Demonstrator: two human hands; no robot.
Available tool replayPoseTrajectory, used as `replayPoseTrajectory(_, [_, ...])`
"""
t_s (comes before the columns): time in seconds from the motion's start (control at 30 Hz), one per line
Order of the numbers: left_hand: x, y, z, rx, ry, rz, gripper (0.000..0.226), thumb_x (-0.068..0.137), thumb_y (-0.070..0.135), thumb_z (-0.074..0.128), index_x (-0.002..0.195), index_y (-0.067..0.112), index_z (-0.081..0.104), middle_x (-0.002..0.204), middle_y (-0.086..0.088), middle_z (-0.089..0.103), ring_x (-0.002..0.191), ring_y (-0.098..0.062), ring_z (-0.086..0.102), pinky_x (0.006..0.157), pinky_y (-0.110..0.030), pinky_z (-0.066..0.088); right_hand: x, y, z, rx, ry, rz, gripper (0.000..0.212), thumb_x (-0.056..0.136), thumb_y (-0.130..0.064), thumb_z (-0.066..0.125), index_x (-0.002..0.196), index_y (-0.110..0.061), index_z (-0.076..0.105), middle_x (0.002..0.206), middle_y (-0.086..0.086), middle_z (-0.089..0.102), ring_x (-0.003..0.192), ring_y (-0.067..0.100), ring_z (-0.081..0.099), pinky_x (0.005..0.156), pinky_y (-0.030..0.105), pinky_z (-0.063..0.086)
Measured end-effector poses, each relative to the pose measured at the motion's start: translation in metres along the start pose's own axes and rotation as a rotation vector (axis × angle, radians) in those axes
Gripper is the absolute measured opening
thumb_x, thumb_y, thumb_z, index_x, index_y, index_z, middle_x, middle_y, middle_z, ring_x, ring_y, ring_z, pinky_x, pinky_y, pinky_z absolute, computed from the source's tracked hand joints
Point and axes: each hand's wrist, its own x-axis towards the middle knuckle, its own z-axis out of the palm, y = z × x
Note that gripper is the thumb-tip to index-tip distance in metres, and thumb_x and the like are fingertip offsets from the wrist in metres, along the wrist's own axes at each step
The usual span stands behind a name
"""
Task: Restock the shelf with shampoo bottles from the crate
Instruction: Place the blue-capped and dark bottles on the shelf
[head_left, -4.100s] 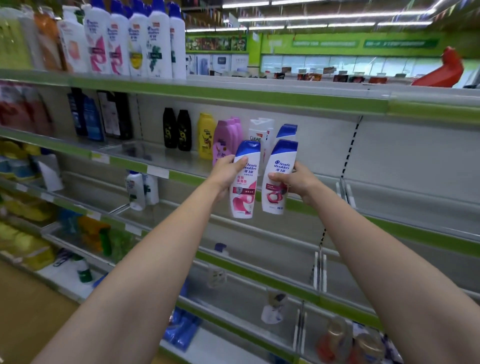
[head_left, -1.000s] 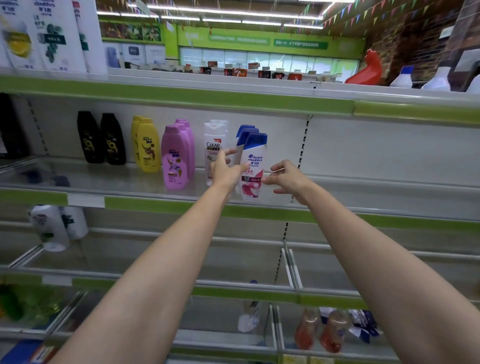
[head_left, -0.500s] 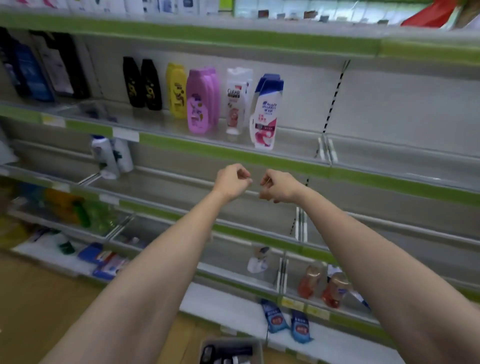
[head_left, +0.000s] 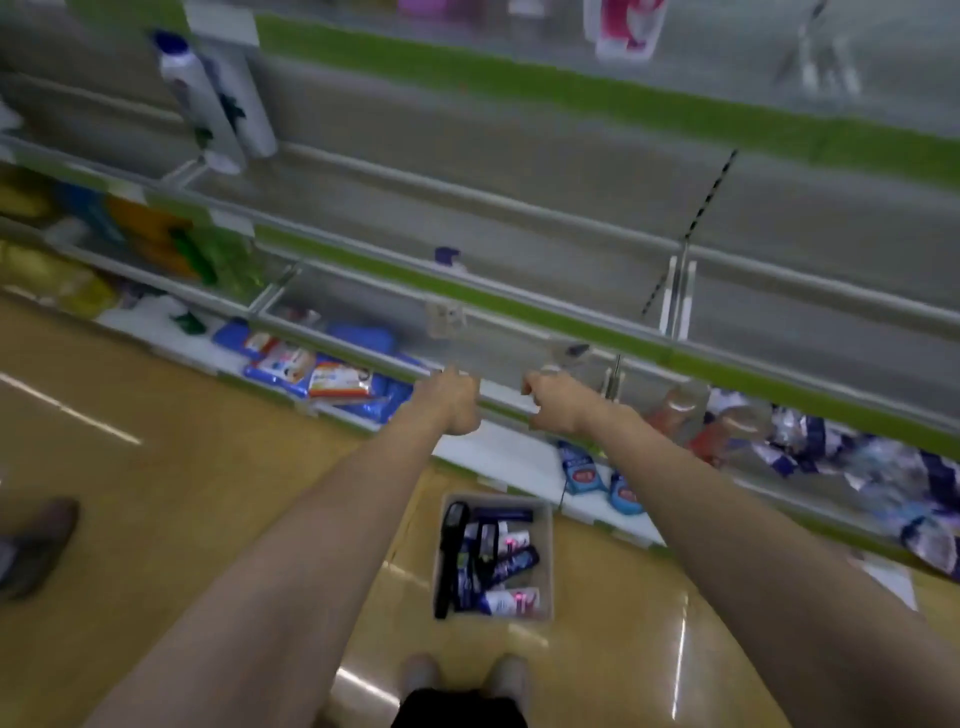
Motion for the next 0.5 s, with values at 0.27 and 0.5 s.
replayPoseTrajectory(0.27, [0.016, -0.013, 0.137, -0.071, -0.249, -0.053, 0.050, 0.091, 0.027, 0.054, 0.137, 0.013, 0.041, 0.140, -0.015, 0.031, 0.131, -0.034, 0.032, 0.106, -0.046, 0.033, 0.025, 0.031, 0.144, 0.094, -0.178, 0.045, 0.047, 0.090, -0.018, 0.058, 0.131, -0.005, 0.039, 0.129, 0.016, 0.042, 0.118, 0.034, 0.047, 0.090, 0.038, 0.042])
replayPoseTrajectory(0.5, [0.037, -0.027, 0.250, -0.123, -0.382, -0.085, 0.048, 0.092, 0.028, 0.054, 0.135, 0.013, 0.039, 0.140, -0.016, 0.027, 0.130, -0.034, 0.029, 0.107, -0.046, 0.034, 0.057, 0.067, 0.252, 0.139, -0.261, 0.109, 0.051, 0.089, -0.020, 0.060, 0.133, -0.004, 0.040, 0.136, 0.016, 0.042, 0.127, 0.029, 0.040, 0.100, 0.033, 0.037])
